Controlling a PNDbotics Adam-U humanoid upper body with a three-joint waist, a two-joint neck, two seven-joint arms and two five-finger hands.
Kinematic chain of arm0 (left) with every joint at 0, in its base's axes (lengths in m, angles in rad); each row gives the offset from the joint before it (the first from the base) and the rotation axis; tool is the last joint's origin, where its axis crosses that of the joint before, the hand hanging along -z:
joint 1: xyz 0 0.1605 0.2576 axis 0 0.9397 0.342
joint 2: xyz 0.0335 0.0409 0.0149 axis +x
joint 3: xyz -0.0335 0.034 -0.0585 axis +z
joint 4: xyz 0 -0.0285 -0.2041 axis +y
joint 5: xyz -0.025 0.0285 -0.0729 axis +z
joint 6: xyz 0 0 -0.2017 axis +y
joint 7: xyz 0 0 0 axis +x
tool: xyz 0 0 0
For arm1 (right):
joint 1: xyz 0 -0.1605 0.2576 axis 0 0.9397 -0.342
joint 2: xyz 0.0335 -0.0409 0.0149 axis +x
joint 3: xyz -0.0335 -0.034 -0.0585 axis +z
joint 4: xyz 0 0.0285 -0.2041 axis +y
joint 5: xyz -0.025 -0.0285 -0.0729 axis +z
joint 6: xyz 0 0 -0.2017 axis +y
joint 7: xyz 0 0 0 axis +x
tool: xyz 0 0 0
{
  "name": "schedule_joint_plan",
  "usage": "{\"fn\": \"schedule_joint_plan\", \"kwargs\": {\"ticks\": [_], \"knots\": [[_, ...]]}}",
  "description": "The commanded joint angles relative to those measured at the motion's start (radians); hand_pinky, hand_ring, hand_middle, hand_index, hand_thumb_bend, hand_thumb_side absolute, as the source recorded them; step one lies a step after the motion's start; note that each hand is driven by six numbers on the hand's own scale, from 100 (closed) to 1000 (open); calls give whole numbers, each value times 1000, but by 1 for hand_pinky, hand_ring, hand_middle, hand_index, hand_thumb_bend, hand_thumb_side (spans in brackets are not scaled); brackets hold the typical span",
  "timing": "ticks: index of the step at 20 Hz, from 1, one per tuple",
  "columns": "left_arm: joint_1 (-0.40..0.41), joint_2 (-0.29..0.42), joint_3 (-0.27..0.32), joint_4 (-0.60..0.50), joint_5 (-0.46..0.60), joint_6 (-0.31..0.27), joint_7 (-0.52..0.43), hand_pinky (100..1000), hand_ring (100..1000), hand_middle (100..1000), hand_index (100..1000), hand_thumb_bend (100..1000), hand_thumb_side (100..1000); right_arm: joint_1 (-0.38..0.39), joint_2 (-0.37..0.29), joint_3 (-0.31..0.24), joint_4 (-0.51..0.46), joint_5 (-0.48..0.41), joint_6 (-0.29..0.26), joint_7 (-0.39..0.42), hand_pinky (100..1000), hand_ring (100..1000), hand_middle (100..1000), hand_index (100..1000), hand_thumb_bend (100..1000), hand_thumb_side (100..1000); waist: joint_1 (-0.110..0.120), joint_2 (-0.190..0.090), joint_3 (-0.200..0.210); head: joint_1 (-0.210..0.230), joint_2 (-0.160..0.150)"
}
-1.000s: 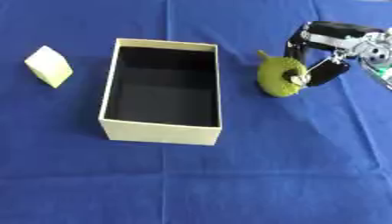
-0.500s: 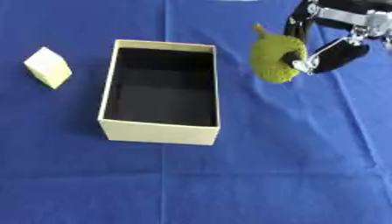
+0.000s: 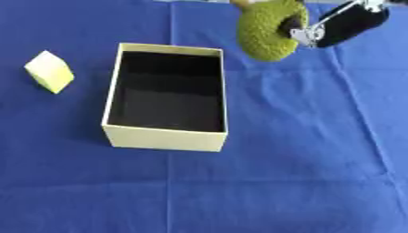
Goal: Pick up objects on the table and place them in the box.
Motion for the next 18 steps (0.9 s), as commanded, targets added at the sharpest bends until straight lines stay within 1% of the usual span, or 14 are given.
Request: {"fn": "schedule_joint_plan", "kwargs": {"ticks": [1,4,9,13,18], "knots": [[-17,21,2,-14,5,-4,-2,876,692,635,806,100,706,-73,52,12,6,-21,-2,25,720,530,409,578,100,100,4,-25,2,-10,0],[-23,18,3,-14,8,-6,5,876,697,640,808,100,706,-127,120,39,44,-24,-3,49,721,528,406,576,100,100,2,-24,6,-16,-3],[-34,14,6,-14,9,-11,21,877,704,646,810,100,705,-164,207,81,126,-10,-13,73,721,527,402,574,100,100,-4,-18,23,-29,-6],[-45,10,10,-14,9,-16,40,880,720,654,813,100,705,-172,257,118,192,2,-26,93,720,529,405,575,100,100,-7,-13,33,-37,-8],[-51,6,7,-14,7,-17,49,880,719,653,811,100,707,-166,293,151,262,33,-51,103,719,531,407,576,100,100,-7,-6,42,-41,-11]]}}
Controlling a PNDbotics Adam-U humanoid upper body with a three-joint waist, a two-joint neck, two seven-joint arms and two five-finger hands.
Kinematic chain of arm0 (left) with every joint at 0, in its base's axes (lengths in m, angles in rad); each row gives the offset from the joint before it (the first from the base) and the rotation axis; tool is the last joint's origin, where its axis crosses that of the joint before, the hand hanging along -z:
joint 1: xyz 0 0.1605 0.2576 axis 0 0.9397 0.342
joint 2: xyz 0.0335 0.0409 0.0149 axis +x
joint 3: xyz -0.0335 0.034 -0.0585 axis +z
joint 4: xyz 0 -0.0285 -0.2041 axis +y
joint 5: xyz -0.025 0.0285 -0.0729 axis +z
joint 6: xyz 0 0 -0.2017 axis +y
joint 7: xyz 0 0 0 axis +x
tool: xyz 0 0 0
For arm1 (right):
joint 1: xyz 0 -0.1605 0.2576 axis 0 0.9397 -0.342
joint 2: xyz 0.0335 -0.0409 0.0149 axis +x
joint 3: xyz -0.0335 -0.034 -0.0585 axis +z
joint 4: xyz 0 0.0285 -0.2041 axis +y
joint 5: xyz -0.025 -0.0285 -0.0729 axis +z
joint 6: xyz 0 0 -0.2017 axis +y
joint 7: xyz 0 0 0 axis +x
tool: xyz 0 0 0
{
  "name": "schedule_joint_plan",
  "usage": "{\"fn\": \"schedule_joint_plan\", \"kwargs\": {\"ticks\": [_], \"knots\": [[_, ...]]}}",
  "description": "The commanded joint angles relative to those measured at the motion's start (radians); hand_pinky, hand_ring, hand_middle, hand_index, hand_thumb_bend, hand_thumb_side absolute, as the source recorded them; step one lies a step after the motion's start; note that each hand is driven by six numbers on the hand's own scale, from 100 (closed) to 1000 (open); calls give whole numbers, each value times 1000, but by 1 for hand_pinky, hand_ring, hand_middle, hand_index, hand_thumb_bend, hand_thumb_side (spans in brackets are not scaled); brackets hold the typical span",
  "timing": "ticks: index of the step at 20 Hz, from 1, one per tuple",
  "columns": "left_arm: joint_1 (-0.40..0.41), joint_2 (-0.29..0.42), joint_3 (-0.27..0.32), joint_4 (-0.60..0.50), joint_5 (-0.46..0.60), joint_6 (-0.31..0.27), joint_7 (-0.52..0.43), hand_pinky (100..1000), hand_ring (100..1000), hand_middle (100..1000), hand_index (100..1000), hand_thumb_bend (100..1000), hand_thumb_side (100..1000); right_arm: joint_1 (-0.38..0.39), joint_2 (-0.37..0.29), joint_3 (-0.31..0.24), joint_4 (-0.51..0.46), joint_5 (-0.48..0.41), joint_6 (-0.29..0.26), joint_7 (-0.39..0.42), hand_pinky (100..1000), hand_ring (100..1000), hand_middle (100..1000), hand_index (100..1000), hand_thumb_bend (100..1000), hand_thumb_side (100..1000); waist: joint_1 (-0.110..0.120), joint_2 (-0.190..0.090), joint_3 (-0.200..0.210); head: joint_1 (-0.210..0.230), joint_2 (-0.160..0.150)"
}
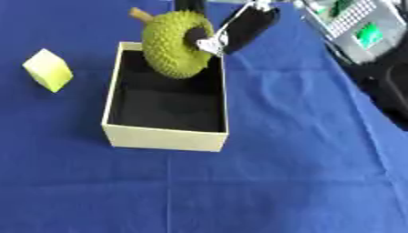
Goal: Pick up objects on the table and place them in the box.
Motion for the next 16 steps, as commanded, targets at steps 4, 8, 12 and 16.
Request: {"fn": "schedule_joint_plan", "kwargs": {"ticks": [4,8,12,16], "knots": [[-15,12,6,-14,3,-1,6,879,717,651,810,100,698,-15,24,21,72,25,-37,21,762,589,458,620,100,100,7,-16,5,-5,-6],[-15,10,5,-14,4,1,2,879,716,650,810,100,707,-19,40,29,118,24,-77,61,793,661,525,681,100,100,6,-14,5,-6,0],[-13,9,5,-14,4,4,1,879,715,650,810,100,708,-22,46,30,144,22,-131,108,810,725,580,730,100,100,4,-13,5,-5,7],[-11,7,6,-14,5,6,-1,879,713,649,810,100,707,-21,48,29,159,30,-181,162,867,827,722,859,100,291,3,-14,5,-3,9]]}}
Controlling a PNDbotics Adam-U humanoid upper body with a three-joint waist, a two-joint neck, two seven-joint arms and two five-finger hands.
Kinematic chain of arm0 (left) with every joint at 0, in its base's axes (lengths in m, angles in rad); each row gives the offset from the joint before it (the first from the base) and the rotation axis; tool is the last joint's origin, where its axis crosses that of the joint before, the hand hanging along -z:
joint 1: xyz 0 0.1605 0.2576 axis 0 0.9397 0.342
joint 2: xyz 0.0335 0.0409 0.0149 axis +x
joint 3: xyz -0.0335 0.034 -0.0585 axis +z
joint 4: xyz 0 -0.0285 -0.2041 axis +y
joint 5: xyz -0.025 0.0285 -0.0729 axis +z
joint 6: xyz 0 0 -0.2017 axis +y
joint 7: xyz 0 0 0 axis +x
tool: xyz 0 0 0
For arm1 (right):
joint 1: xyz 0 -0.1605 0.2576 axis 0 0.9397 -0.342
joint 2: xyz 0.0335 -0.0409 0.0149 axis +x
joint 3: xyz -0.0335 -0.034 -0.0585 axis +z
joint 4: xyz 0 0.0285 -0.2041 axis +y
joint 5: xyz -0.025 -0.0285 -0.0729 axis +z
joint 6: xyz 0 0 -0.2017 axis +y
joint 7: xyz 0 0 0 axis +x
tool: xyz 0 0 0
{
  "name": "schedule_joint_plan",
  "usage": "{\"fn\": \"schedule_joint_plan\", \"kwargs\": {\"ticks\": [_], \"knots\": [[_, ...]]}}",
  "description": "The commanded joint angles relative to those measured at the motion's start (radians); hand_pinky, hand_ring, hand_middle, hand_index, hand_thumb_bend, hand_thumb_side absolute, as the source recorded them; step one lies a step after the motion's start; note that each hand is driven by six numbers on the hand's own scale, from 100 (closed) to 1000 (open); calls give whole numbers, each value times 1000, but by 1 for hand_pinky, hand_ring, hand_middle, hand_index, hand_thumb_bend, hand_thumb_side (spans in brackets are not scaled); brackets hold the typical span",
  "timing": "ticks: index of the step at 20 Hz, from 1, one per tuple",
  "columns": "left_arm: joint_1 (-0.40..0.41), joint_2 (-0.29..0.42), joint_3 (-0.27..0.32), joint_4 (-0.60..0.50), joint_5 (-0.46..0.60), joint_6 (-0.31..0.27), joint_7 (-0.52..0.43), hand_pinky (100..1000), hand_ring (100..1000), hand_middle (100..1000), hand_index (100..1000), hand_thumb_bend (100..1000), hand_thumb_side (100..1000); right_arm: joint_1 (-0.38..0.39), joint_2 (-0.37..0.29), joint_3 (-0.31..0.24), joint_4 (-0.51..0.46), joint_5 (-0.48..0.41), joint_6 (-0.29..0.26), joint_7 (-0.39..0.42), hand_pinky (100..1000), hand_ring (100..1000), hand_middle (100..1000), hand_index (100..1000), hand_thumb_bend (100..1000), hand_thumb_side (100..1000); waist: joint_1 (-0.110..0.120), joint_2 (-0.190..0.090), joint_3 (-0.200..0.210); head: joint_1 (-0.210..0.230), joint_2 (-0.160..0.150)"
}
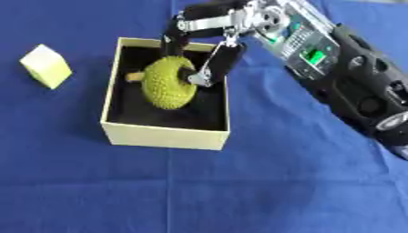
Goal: Pick up objects on the table and place them in the box.
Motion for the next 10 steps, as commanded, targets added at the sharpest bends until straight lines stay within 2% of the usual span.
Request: {"fn": "schedule_joint_plan", "kwargs": {"ticks": [1,5,10], "knots": [[-4,15,6,-14,4,4,-1,879,713,649,810,100,707,-22,-10,-14,7,18,-38,39,893,864,762,895,100,399,4,-21,1,0,7],[-3,14,5,-14,5,6,-3,879,713,649,810,100,708,-21,-10,-25,9,57,-56,49,911,891,795,923,100,492,5,-22,-1,0,6],[-1,14,4,-14,5,8,-5,879,713,649,810,100,708,-15,-19,-45,-35,65,-43,16,912,893,797,928,100,500,9,-25,-6,3,7]]}}
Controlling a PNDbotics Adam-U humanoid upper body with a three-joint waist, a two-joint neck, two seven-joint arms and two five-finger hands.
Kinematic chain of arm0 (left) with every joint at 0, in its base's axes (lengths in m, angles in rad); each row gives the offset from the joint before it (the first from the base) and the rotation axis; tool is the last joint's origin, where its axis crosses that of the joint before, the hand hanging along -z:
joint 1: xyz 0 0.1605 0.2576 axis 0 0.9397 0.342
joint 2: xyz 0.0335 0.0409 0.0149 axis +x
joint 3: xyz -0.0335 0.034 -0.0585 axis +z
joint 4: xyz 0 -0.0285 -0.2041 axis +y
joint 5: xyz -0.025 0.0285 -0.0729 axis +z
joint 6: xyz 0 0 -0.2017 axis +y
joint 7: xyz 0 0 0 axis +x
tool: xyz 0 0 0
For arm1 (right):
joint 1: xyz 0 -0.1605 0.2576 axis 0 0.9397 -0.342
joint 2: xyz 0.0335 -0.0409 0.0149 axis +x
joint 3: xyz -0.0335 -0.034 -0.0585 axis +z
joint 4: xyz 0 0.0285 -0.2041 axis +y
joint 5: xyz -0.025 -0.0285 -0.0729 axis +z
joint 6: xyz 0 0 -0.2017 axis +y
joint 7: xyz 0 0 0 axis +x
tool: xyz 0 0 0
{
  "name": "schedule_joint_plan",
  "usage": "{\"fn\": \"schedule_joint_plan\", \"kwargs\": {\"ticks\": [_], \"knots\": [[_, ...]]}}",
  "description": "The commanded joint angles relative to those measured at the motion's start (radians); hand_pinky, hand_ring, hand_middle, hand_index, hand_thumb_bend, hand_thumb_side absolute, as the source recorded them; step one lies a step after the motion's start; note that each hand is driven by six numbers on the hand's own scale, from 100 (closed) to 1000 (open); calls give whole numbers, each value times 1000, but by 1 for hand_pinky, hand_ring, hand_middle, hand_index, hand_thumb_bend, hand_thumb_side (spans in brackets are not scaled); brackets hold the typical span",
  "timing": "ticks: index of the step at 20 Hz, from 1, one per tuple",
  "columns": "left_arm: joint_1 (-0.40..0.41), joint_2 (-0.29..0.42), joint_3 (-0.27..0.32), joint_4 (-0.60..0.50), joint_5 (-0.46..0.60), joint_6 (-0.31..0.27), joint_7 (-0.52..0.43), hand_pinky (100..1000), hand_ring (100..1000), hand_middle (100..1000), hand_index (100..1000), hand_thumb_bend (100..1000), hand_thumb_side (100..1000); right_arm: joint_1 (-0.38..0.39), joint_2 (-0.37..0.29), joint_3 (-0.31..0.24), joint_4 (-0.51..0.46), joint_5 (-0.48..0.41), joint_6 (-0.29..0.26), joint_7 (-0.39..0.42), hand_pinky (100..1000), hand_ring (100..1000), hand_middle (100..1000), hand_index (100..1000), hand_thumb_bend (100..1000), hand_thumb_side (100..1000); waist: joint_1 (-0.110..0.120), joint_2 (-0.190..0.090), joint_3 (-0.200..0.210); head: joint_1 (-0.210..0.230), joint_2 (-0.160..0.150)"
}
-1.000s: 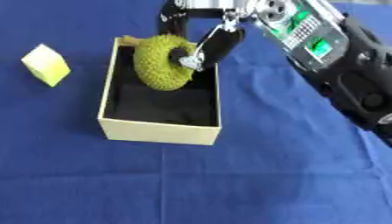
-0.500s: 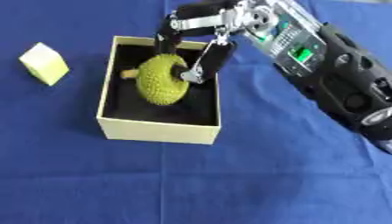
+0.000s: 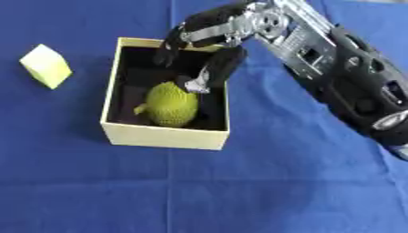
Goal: Pick up objects on the table and place them in the box.
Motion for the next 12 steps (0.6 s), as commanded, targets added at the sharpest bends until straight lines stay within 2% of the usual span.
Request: {"fn": "schedule_joint_plan", "kwargs": {"ticks": [1,2,4,6,12], "knots": [[-3,14,4,-14,3,3,-2,879,713,649,810,100,708,-14,-22,-29,-50,3,10,-20,909,887,790,925,100,471,9,-26,-3,2,7],[-3,15,4,-14,3,4,-2,879,713,649,810,100,708,-11,-26,-39,-66,-5,16,-28,909,886,789,925,100,467,11,-27,-4,2,7],[-3,17,4,-14,1,3,-4,878,712,648,809,100,706,-4,-40,-70,-107,-29,31,-50,901,874,775,918,100,389,14,-29,-8,6,6],[-3,23,4,-14,-9,5,-6,877,712,649,810,100,698,8,-63,-105,-153,-57,51,-77,892,856,750,906,100,253,17,-31,-13,13,4],[-16,70,1,-14,-85,29,-10,872,713,650,812,100,678,79,-161,-244,-296,-144,84,-163,880,835,718,884,100,260,26,-37,-36,63,0]]}}
